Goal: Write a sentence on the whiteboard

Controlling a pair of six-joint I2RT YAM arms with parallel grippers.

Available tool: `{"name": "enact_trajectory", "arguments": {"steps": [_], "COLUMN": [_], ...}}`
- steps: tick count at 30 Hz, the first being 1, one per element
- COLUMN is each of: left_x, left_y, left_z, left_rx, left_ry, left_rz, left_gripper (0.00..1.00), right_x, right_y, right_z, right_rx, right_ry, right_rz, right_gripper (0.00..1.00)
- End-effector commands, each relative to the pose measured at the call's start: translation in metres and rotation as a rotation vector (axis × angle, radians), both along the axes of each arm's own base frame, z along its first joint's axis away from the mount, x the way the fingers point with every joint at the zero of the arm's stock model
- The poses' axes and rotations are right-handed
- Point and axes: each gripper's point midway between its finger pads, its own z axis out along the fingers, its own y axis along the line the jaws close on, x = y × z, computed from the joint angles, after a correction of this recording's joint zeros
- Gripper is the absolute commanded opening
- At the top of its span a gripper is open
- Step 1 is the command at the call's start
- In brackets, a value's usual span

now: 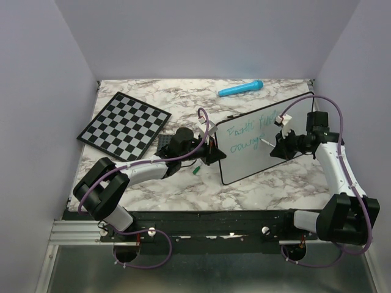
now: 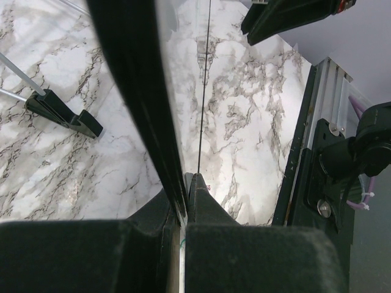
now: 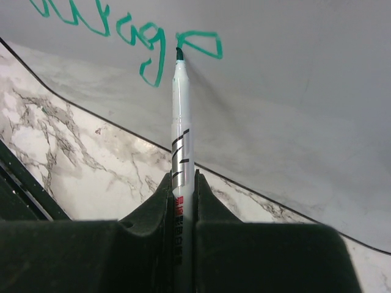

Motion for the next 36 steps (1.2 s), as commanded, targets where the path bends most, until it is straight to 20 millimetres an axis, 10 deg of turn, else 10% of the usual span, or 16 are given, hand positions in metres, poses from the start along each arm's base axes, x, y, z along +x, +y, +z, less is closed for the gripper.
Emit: {"name": "enact_trajectory", "arguments": {"steps": [1,16,27,36], "left_x": [-0.017,-0.018,-0.017,-0.016], "left_y": [0.009,0.01,0.012,0.018], "left_z": [-0.047,-0.046,-0.048,-0.044], "left_rx": [0.146,0.147,0.167,0.197], "left_ry": [0.043,0.04,0.038,0.024], "left_rz": [-0.062,-0.064,-0.066,-0.073], "left_gripper": [0.0,0.0,0.0,0.0], "right_x": [-0.009,0.011,-0.019,-0.018], "right_y": [-0.005,-0.031,0.002,0.002], "right_z": [-0.018,0.003,0.051,0.05], "right_rx": [-0.044,-0.058,0.051,0.072], "right_ry": [0.033,-0.034,-0.152,-0.152], "right_rz": [-0.006,-0.121,0.035,0.015], "right_gripper": [0.01,0.0,0.01,0.0]}}
